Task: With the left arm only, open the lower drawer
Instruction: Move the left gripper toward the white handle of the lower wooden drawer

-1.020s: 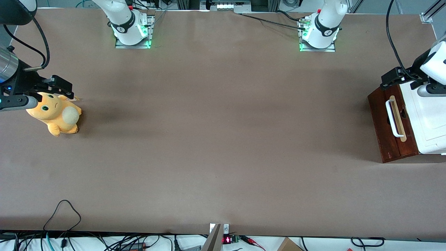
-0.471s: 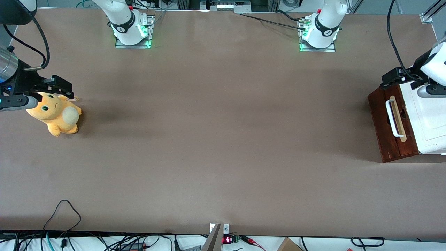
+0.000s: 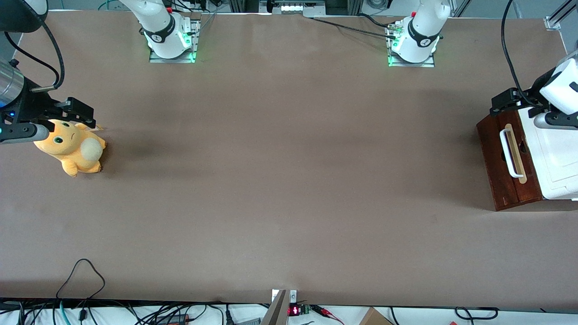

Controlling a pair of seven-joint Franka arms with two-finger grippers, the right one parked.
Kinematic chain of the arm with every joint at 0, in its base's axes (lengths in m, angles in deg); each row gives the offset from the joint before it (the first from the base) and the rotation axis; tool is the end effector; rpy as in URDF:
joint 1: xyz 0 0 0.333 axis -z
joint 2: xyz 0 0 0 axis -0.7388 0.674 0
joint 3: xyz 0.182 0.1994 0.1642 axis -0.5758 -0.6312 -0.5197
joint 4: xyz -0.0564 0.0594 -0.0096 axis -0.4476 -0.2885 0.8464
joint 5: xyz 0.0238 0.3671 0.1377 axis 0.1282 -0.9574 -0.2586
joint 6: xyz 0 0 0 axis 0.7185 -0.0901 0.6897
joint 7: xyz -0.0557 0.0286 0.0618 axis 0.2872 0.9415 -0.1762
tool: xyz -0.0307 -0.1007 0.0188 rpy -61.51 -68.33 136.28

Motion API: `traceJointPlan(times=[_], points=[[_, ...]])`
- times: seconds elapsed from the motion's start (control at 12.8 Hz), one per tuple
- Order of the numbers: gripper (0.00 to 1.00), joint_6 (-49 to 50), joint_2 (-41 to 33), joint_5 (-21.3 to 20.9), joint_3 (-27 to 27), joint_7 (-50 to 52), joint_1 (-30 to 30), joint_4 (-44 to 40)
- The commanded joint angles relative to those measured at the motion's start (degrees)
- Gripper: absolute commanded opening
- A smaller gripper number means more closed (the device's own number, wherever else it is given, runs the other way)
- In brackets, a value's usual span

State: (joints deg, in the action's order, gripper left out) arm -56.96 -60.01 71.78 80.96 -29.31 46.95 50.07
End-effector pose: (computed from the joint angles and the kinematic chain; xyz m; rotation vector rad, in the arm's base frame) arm 0.5441 0.0206 0.5711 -3.1172 0.0629 0.1410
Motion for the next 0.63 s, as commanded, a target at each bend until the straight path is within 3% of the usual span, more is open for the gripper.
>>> traceJointPlan(times=[0.0, 0.24, 0.55], points=[[1.0, 1.7, 2.5, -12.7, 5.0, 4.3, 0.5, -2.5], [0.97, 7.2, 7.1, -33.9, 12.5, 18.2, 0.4, -1.1], [0.97, 12.0, 13.9, -53.5, 18.3, 35.6, 0.0, 6.4]])
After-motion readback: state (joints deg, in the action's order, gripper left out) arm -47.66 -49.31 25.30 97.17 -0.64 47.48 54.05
